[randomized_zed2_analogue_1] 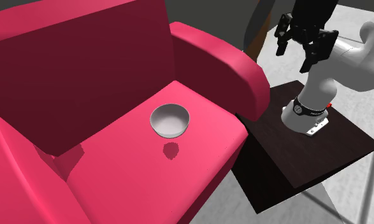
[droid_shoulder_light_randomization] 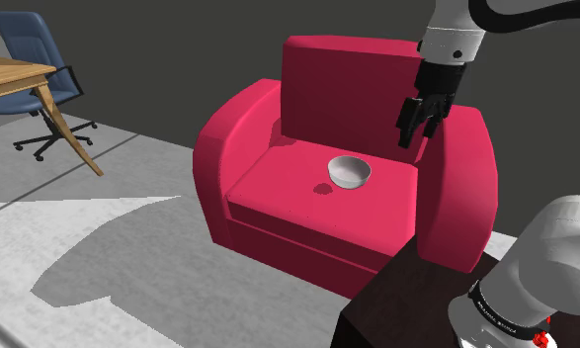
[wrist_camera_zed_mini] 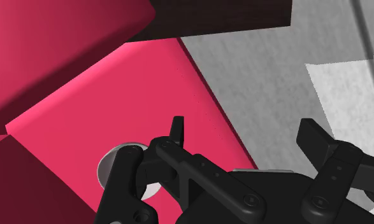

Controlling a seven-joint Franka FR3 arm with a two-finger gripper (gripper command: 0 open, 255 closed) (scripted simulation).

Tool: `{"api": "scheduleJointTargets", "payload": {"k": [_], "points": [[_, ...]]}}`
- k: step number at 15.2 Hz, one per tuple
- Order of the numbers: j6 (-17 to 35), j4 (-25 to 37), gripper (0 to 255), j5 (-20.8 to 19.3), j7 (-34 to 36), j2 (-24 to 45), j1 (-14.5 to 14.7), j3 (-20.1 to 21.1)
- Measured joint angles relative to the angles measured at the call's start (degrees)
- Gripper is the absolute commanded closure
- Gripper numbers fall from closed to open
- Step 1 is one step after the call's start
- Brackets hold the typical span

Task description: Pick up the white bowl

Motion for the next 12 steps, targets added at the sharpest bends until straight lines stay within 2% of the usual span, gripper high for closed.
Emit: {"api": "scheduleJointTargets", "payload": {"k": [3,12], "points": [[2.4,-0.4,0,-0.4,-0.5,2.0,-0.3,-0.4],[18.0,-1.2,0,-1.9,-2.1,16.6,-1.9,-2.2]]}}
